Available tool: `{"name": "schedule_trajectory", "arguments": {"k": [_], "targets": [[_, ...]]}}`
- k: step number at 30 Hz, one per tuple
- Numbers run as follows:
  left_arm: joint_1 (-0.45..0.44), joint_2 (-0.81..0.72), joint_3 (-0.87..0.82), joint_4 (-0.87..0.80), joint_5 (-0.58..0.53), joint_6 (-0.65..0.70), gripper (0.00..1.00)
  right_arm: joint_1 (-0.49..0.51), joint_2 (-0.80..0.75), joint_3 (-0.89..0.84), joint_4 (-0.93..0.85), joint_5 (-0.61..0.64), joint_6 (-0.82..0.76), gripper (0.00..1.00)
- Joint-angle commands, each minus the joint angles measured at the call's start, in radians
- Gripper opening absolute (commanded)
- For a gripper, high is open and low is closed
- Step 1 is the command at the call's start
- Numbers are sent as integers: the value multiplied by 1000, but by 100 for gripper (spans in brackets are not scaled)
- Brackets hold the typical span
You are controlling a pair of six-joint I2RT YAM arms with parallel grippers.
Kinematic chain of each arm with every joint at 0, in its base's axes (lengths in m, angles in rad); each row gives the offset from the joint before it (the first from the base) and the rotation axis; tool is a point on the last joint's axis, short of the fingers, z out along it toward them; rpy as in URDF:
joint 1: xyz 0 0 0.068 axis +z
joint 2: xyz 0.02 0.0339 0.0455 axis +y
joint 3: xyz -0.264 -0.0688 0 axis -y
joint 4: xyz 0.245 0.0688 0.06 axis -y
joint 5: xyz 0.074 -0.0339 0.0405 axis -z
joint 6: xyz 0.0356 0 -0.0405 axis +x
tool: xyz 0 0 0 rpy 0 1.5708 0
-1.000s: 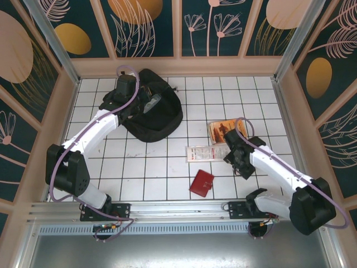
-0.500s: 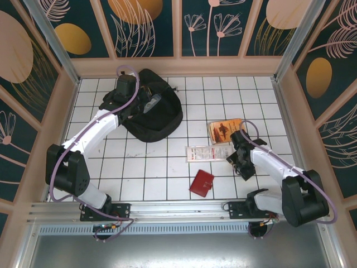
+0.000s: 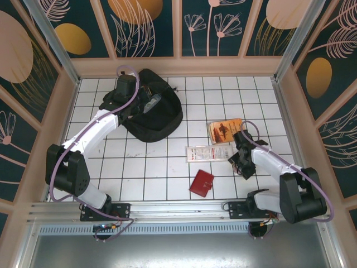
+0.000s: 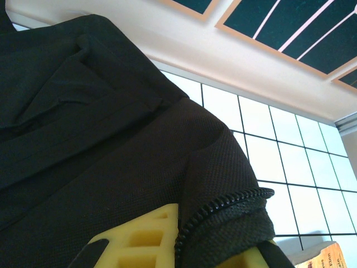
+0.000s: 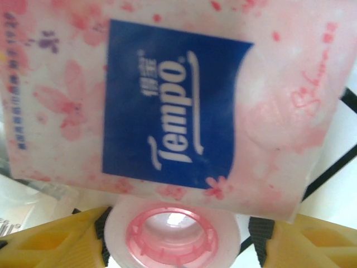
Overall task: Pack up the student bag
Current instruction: Pick up the loose stationery from the bottom-right of the table, then place the loose stationery in the student bag.
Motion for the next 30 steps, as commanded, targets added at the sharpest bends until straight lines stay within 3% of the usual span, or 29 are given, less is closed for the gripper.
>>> {"name": "schedule_trajectory", "arguments": {"k": [1, 9, 15, 22, 27, 30], "targets": [[1, -14, 0, 27, 11, -8, 0, -14, 8, -46, 74, -12, -24, 64], [1, -15, 0, 26, 9, -9, 0, 10, -55, -30, 36, -29, -21, 56], [1, -13, 0, 26, 13, -10, 0, 212, -77, 184, 48, -20, -34, 54], [0, -16, 0, 27, 15, -10, 0, 431, 276, 658, 172, -31, -155, 52], [0, -21, 0, 27, 14, -8, 0, 467, 564, 1007, 208, -95, -200, 51], [0, -29, -2, 27, 15, -9, 0, 463, 677, 1106, 286, -146, -175, 51]]}}
